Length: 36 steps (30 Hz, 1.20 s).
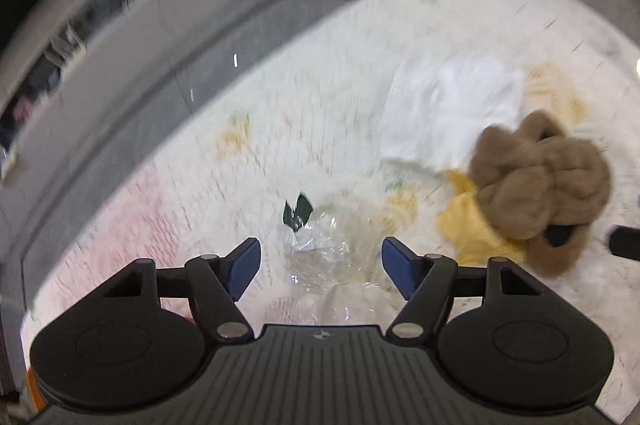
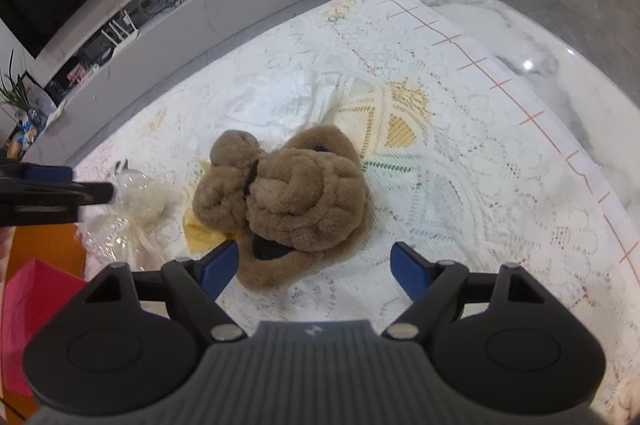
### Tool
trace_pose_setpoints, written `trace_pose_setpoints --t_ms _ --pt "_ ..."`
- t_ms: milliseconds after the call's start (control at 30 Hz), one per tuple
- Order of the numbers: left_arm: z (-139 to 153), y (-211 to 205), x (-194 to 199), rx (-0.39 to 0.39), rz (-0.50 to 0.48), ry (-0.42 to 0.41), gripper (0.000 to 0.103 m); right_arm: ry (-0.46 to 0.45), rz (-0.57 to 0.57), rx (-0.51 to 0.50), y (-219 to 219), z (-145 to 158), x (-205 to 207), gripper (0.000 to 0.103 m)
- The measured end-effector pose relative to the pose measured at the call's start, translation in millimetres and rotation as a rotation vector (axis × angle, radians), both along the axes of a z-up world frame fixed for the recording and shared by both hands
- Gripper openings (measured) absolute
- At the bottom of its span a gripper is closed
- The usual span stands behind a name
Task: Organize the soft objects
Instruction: 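Grasp the clear plastic bag with the left tool, then lift the plastic bag with the left tool while the right tool grasps the yellow cloth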
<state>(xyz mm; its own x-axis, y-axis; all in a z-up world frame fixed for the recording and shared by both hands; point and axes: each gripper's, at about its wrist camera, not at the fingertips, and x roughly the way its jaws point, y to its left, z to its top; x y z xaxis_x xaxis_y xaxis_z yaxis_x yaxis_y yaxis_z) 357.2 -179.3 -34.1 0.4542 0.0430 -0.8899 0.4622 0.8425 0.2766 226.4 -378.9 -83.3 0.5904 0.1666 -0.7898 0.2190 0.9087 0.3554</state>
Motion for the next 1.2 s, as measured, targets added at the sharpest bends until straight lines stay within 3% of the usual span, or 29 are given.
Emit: trace_pose_setpoints --t_ms 167,233,300,433,567,667,767,833,1000,1200 --pt "-25.6 3.4 24.9 0.024 0.077 0.13 0.081 -0.007 0.003 -0.001 1.5 2.1 -0.3 0.082" --pt "-32.0 3.9 28.0 0.024 0.092 0.155 0.077 -0.003 -0.004 0.0 0.3 1.0 -0.1 0.082" --pt "-32.0 5.5 29.7 -0.001 0.101 0.16 0.066 0.001 -0.01 0.006 -1.9 -0.5 0.4 0.082" --pt "-31.4 1.7 31.0 -0.014 0.106 0.17 0.057 0.006 -0.022 0.007 -5.2 -2.6 0.8 0.082" --pt "-26.5 -5.7 20.4 0.0 0.067 0.106 0.051 0.004 -0.036 0.01 -13.5 -4.8 -3.3 0.082" --pt "-0.2 -5.0 3.2 -0.102 0.075 0.077 0.051 0.007 -0.073 0.011 -22.6 -6.0 -7.7 0.082" --pt "41.0 3.1 -40.8 -0.24 0.053 -0.026 0.051 0.002 -0.094 0.021 -29.2 -5.6 -11.7 0.081" --pt "59.8 12.1 -79.8 -0.283 0.043 -0.125 0.051 -0.003 -0.096 0.028 -29.4 -4.7 -12.7 0.081" --pt "79.8 45.2 -159.5 -0.429 0.068 -0.273 0.051 -0.033 -0.066 0.039 -15.7 -2.0 -11.2 0.077" --pt "88.4 87.2 -217.1 -0.469 0.103 -0.418 0.051 -0.123 0.019 0.045 17.8 6.9 -8.9 0.074"
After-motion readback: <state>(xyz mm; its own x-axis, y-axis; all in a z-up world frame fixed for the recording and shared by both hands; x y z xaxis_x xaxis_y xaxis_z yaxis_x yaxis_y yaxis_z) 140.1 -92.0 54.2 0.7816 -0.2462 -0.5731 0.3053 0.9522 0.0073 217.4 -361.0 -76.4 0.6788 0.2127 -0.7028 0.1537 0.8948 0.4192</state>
